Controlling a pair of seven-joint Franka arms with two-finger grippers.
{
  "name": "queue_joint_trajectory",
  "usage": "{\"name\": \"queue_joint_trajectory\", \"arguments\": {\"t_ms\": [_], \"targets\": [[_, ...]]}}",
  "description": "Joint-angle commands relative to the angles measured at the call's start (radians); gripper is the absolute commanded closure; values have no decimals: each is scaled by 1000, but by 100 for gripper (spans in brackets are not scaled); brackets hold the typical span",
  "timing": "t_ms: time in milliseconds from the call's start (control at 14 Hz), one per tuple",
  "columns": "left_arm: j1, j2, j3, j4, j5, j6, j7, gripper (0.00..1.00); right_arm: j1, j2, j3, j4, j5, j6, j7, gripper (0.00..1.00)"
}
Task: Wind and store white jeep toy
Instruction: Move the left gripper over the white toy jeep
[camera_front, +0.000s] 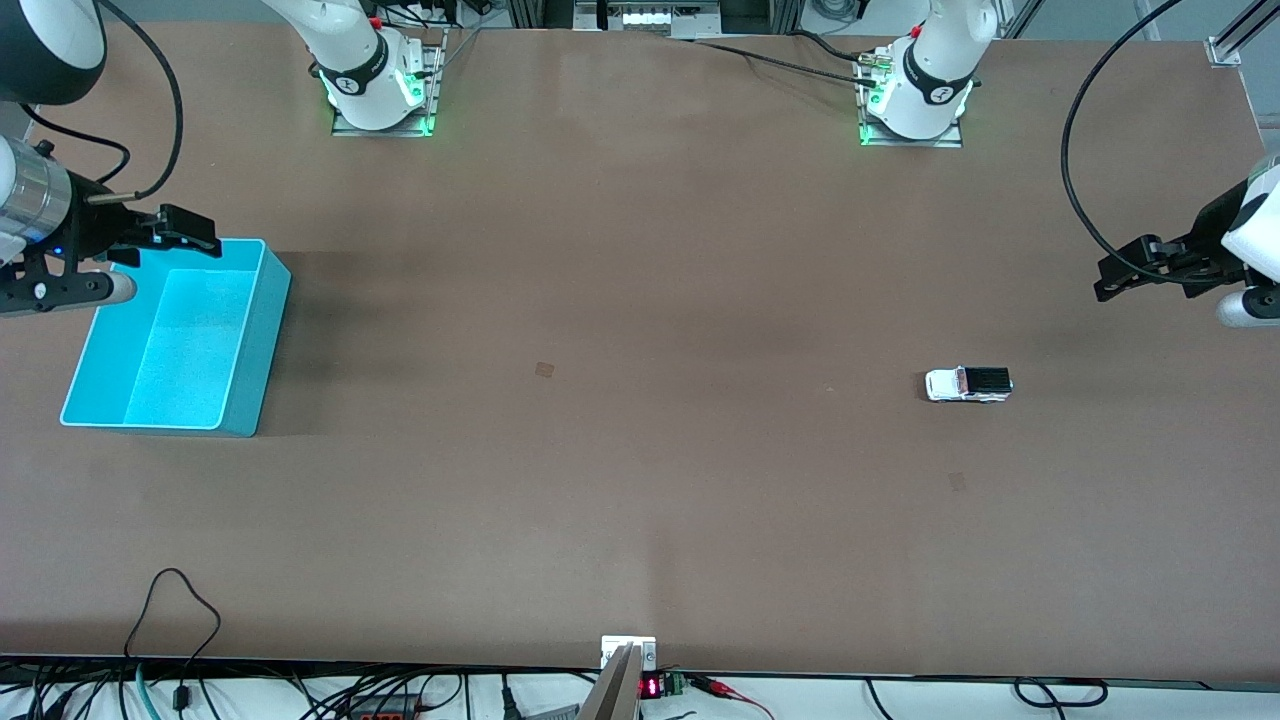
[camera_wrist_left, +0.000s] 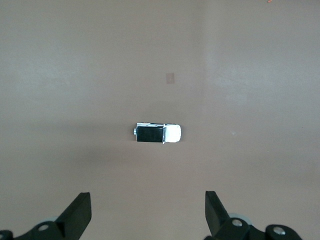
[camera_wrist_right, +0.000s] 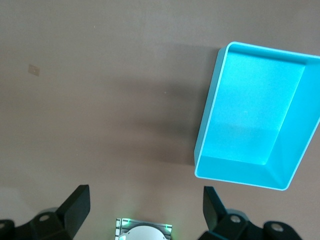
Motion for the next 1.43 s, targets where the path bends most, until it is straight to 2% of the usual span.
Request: {"name": "queue_joint_trajectory", "arguments": {"t_ms": [0,429,714,1000,1143,1357], "targets": [[12,-27,2,-36,-11,-7,9,0,5,-106,2,-144,-12,104,17,0],[-3,19,-5,-19,-39,-6,18,0,4,-107,2,-143,-12,104,14,0],[-31,58,-80,-16,-30,-6,15,0,-7,-99,-4,-139,-11,102,10,0],[-40,92,-94,-36,-24,2,21,0,-10,-75,-5,-111,-11,110,3,0],[-40,103,-93,-82,-22,14,65,0,-7,-75,-5,-111,-12,108,3,0],[-1,118,-93,-220,-21,201,301,0,-8,-70,-4,-105,-21,114,10,0]]}}
